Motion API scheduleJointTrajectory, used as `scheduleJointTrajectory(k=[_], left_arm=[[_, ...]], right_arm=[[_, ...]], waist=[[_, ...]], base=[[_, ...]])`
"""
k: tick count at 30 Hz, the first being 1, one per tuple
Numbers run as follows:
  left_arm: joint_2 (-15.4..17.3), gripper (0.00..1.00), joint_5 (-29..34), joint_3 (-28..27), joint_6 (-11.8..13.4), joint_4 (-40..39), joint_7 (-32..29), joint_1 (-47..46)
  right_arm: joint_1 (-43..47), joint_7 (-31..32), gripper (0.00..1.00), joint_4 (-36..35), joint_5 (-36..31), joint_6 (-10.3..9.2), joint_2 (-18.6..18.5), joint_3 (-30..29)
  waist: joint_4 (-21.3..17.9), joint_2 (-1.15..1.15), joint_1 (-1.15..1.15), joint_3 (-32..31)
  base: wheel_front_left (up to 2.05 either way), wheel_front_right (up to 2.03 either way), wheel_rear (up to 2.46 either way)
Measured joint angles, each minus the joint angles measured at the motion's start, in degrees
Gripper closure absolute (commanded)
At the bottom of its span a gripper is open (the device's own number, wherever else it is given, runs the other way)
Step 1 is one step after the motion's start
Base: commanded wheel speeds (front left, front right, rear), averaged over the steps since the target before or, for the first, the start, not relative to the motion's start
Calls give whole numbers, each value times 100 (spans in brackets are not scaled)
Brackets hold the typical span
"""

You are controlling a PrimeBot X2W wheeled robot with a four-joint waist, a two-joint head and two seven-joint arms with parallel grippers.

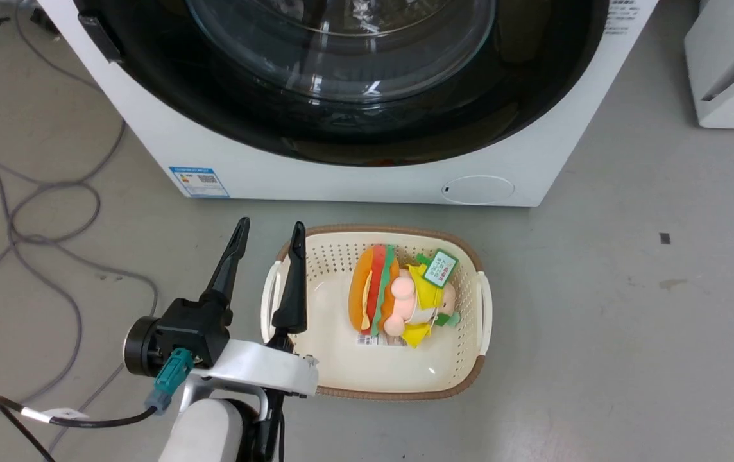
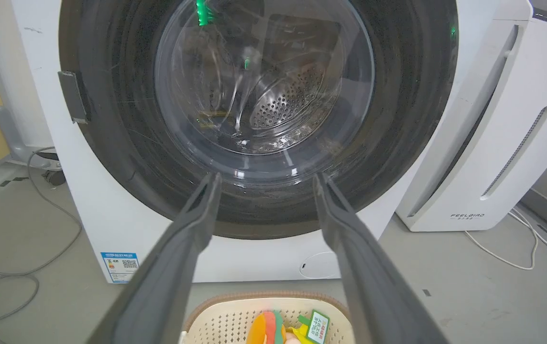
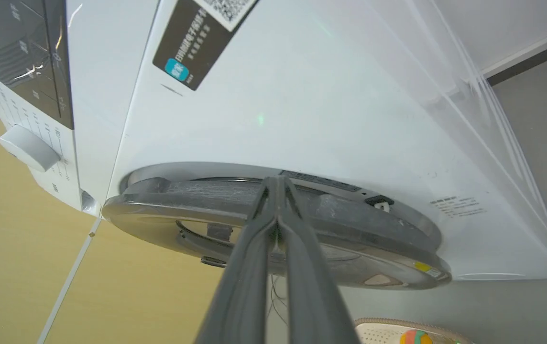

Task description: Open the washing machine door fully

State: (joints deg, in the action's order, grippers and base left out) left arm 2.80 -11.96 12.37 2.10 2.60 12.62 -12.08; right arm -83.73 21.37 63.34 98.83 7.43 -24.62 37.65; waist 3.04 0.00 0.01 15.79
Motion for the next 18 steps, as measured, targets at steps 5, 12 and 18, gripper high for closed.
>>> scheduleJointTrajectory(k=[5, 12, 18], left_arm=[[0, 0, -92, 81, 29, 3, 59, -70], [0, 0, -192, 182, 78, 20, 141, -185], [0, 0, -282, 282, 93, 35, 207, -275]], right_arm=[[-494, 347, 100, 287, 277, 0, 118, 515], [-1028, 697, 100, 693, 792, 0, 343, 1104], [-1424, 879, 100, 1007, 1134, 0, 442, 1599]], waist=[[68, 0, 0, 137], [137, 0, 0, 333], [194, 0, 0, 483]], base=[[0, 0, 0], [0, 0, 0], [0, 0, 0]])
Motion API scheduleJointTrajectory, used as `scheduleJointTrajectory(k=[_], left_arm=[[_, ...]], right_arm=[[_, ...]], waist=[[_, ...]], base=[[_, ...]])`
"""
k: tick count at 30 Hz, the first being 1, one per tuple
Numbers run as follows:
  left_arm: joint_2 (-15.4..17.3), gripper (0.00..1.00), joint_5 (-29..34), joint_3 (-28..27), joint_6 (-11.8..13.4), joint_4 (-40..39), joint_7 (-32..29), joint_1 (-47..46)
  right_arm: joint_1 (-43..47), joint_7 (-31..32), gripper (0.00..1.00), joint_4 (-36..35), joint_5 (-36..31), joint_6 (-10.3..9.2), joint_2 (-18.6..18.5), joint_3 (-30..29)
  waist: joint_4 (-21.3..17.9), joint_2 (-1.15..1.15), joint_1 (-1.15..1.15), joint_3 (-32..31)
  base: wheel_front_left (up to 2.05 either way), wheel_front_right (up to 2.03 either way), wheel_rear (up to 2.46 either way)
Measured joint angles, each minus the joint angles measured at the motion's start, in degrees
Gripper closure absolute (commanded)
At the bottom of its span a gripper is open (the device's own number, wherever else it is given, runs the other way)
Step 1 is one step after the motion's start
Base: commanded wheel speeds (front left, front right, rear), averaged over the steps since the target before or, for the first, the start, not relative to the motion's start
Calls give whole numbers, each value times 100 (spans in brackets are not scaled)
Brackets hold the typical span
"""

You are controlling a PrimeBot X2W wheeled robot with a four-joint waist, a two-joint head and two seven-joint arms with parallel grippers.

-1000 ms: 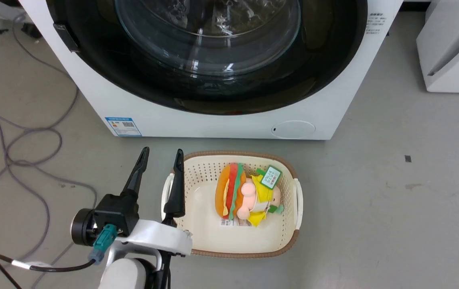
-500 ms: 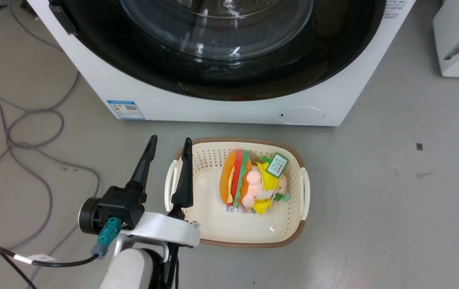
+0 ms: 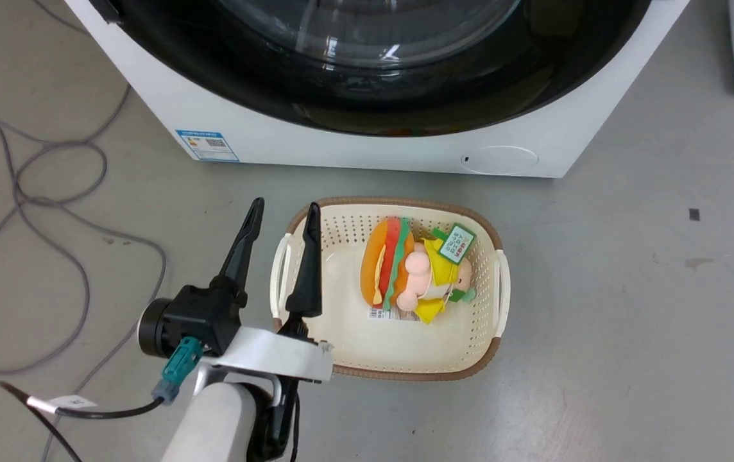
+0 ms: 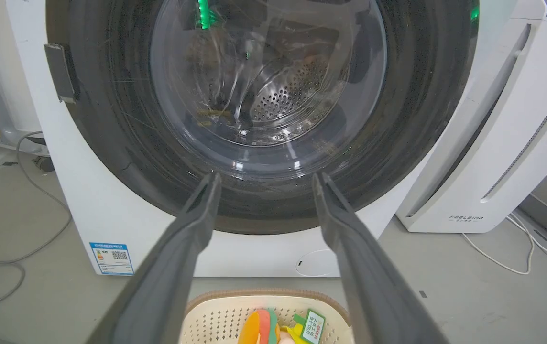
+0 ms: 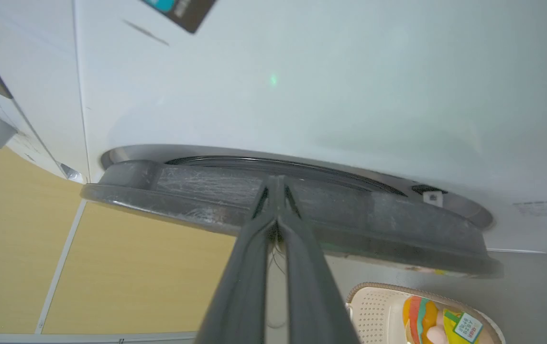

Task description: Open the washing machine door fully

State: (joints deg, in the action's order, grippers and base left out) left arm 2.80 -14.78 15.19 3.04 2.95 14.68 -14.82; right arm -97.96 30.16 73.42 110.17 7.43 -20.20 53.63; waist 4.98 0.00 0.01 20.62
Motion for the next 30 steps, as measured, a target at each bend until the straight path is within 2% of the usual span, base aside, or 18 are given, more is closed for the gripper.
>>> scheduleJointTrajectory(k=[6, 20, 30], left_arm=[[0, 0, -3, 43, 26, -3, 0, -69], [-1, 0, -12, 89, 40, 18, 0, -158], [-1, 0, -33, 84, 41, 121, 1, -157]], right_arm=[[-3, 97, 100, 30, -20, 0, 138, 240], [22, 109, 100, 49, 114, 0, 315, 356], [335, 546, 100, 48, 287, 0, 422, 408]], waist=[[14, 0, 0, 88], [49, 0, 0, 176], [53, 0, -1, -45]], base=[[0, 0, 0], [0, 0, 0], [0, 0, 0]])
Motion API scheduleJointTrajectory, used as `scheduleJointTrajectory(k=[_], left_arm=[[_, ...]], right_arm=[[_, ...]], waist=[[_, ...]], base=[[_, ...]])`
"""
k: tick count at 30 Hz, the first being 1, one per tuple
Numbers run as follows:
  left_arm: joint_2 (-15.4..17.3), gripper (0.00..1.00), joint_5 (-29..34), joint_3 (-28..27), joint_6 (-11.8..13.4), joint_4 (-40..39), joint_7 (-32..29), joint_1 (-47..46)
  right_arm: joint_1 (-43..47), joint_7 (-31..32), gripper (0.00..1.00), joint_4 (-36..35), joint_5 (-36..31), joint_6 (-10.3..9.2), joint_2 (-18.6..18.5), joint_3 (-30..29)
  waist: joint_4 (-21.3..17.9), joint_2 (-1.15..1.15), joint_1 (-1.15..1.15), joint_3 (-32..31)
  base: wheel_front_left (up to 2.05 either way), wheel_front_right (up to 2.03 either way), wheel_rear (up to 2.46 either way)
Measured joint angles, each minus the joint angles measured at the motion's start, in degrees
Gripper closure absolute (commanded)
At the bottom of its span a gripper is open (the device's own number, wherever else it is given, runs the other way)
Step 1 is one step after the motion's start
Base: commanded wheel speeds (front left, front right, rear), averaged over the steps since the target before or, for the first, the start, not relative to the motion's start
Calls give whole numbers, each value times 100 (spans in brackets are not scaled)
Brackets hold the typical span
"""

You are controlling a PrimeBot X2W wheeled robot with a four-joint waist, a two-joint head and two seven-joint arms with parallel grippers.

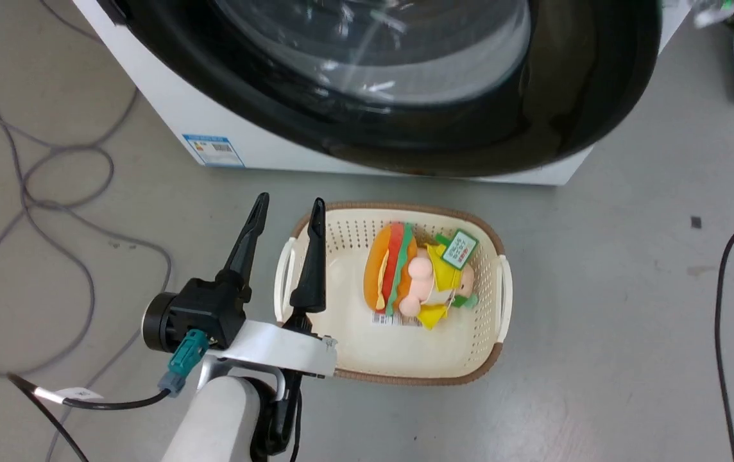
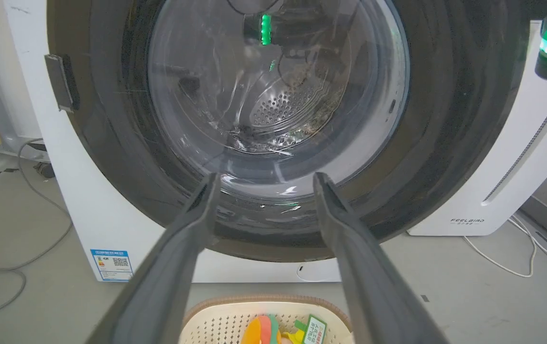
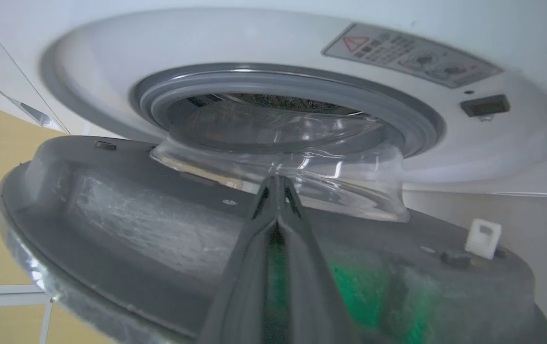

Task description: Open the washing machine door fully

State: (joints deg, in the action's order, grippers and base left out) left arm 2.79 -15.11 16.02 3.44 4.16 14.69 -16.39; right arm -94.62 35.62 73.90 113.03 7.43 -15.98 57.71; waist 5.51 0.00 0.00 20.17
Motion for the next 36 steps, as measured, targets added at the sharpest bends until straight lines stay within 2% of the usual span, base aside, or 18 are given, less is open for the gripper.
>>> scheduleJointTrajectory(k=[8, 20, 29, 36], left_arm=[[0, 0, 99, -82, -2, 172, 0, 195], [1, 0, 328, -296, -53, 458, 0, 786], [8, 0, 579, -553, -168, 578, 0, 1122], [7, 0, 646, -593, -235, 701, 0, 1284]], right_arm=[[681, 417, 100, -189, 100, 0, 31, -22], [2103, 787, 100, -1206, 391, 0, 0, -98], [2991, 814, 100, -2430, 643, 0, -110, -57], [3405, 691, 100, -3429, 768, 0, -164, 256]], waist=[[-3, 0, 0, -435], [57, 0, -1, -1200], [103, 0, -1, -1546], [64, 0, -1, -1617]], base=[[0, 0, 0], [0, 0, 0], [0, 0, 0], [0, 0, 0]])
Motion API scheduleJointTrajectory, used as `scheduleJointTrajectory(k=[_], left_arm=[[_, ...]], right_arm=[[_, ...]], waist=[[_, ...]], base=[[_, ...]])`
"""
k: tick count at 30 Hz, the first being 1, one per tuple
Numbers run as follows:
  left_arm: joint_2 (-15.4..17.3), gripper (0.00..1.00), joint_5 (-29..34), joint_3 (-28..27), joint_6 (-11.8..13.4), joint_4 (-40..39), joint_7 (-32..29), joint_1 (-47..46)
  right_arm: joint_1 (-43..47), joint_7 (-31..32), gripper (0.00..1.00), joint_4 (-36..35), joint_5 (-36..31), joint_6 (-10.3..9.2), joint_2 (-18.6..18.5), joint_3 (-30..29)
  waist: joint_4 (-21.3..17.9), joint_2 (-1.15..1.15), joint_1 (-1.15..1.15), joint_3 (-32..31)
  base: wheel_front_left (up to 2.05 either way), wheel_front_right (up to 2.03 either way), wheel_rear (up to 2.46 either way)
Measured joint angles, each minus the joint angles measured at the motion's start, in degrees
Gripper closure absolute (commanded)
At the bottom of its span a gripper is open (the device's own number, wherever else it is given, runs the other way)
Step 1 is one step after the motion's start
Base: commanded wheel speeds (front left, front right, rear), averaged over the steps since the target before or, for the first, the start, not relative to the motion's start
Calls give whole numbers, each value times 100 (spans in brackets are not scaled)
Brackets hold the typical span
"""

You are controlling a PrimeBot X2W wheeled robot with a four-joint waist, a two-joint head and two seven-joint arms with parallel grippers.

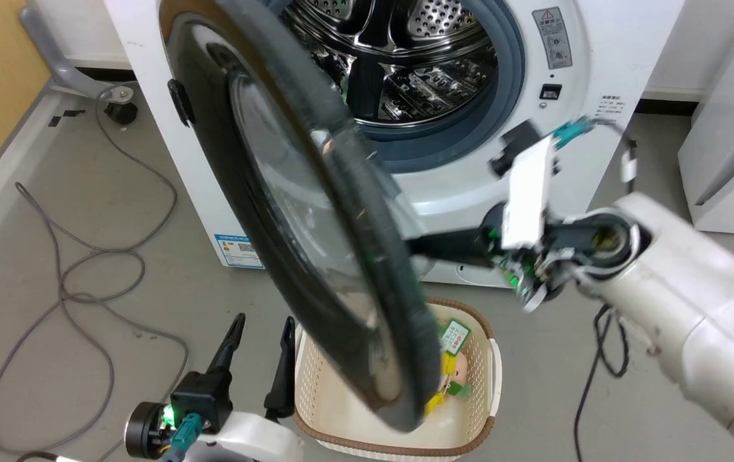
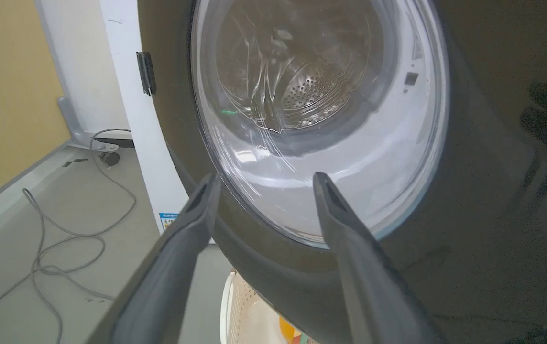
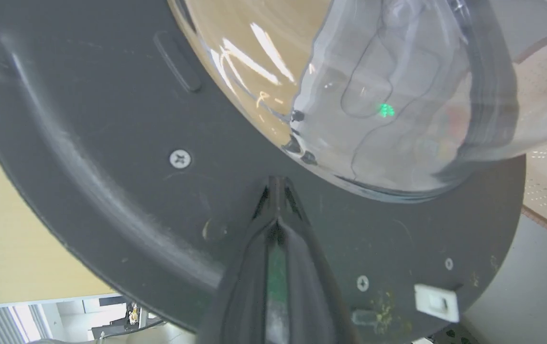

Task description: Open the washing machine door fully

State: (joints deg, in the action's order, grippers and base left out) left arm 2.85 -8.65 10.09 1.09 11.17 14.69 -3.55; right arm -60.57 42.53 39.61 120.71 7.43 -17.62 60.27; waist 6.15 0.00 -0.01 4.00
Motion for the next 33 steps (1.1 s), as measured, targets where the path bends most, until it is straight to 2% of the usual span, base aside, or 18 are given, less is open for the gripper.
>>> scheduleJointTrajectory(k=[12, 14, 17, 18, 19, 20, 24, 29, 33], left_arm=[[0, 0, 8, -15, -21, 40, 0, 4], [-1, 0, 8, -20, -22, 44, 0, 4], [-1, 0, 8, -26, -23, 52, 0, 4], [-1, 0, 8, -33, -23, 52, 0, 5], [-1, 0, 8, -43, -23, 52, 0, 7], [-2, 0, 8, -58, -22, 49, 0, 10], [-3, 0, 9, -86, -23, 54, 0, 20], [-3, 0, 52, -119, -24, 77, 0, 38], [-2, 0, 101, -165, -26, 114, 0, 102]], right_arm=[[232, -632, 100, -1273, 404, 0, -271, 608], [312, -980, 100, -1425, 424, 0, -313, 609], [486, -1968, 100, -1556, 214, 0, -370, 453], [583, -2360, 65, -1584, 166, 0, -376, 352], [697, -2714, 6, -1625, 130, 0, -378, 231], [836, -3002, 0, -1688, 136, 0, -380, 113], [1508, -4032, 0, -2216, -4, 0, -457, -320], [2493, -5370, 0, -2753, -501, 0, -802, -649], [3231, -5722, 0, -2743, -1012, 0, -1059, -1036]], waist=[[-13, 0, 0, 7], [-26, 0, 0, -1], [-50, 0, 0, -28], [-63, 0, 0, -32], [-77, 0, 0, -36], [-97, 0, 0, -43], [-171, 0, 0, -55], [-241, 0, 0, -87], [-290, 0, 0, -155]], base=[[0, 0, 0], [0, 0, 0], [0, 0, 0], [0, 0, 0], [0, 0, 0], [0, 0, 0], [0, 0, 0], [0, 0, 0], [0, 0, 0]])
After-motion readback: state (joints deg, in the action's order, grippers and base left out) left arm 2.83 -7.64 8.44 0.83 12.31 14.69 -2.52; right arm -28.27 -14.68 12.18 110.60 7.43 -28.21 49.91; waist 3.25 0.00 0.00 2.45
